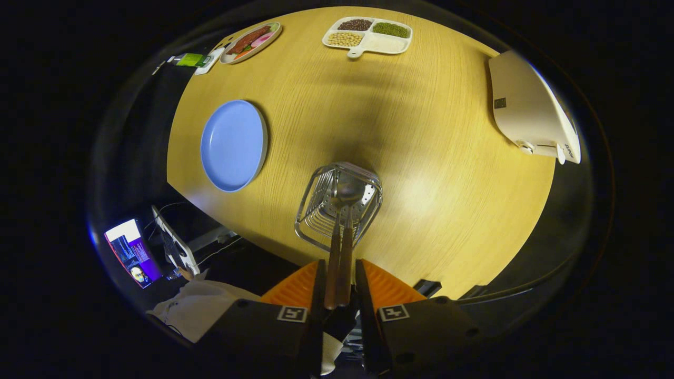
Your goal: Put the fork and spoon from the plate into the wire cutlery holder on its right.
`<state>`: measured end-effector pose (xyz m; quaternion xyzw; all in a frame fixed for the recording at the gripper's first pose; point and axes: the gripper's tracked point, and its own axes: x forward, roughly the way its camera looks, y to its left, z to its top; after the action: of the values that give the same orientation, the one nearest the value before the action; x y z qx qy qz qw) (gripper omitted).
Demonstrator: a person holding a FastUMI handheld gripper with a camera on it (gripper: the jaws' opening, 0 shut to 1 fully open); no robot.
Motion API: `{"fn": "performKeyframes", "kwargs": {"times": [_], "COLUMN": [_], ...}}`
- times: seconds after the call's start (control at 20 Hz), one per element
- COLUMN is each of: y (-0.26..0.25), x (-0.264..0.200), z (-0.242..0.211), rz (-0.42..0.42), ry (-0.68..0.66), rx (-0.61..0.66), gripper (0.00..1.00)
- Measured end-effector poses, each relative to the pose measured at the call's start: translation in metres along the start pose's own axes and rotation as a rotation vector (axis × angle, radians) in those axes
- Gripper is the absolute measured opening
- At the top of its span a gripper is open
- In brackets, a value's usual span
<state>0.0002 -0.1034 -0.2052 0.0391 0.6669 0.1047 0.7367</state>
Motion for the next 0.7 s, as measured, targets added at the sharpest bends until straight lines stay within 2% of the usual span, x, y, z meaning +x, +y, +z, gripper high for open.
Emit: {"fn": "performKeyframes", "kwargs": {"times": [0.1,0.15,0.25,0.3,0.7], "y": [0.004,0.007,0.013,0.016,0.048], "x": [-0.003,-0.005,-0.01,-0.01,-0.052], "z": [0.0,0.001,0.003,0.003,0.007], "rz": [0.004,0.007,0.019,0.023,0.044], "ry": [-0.045,-0.073,-0.128,-0.157,-0.46], "rx": [0.004,0.01,0.03,0.04,0.172], "gripper": [0.7,0.8,0.86,1.0,1.0]}}
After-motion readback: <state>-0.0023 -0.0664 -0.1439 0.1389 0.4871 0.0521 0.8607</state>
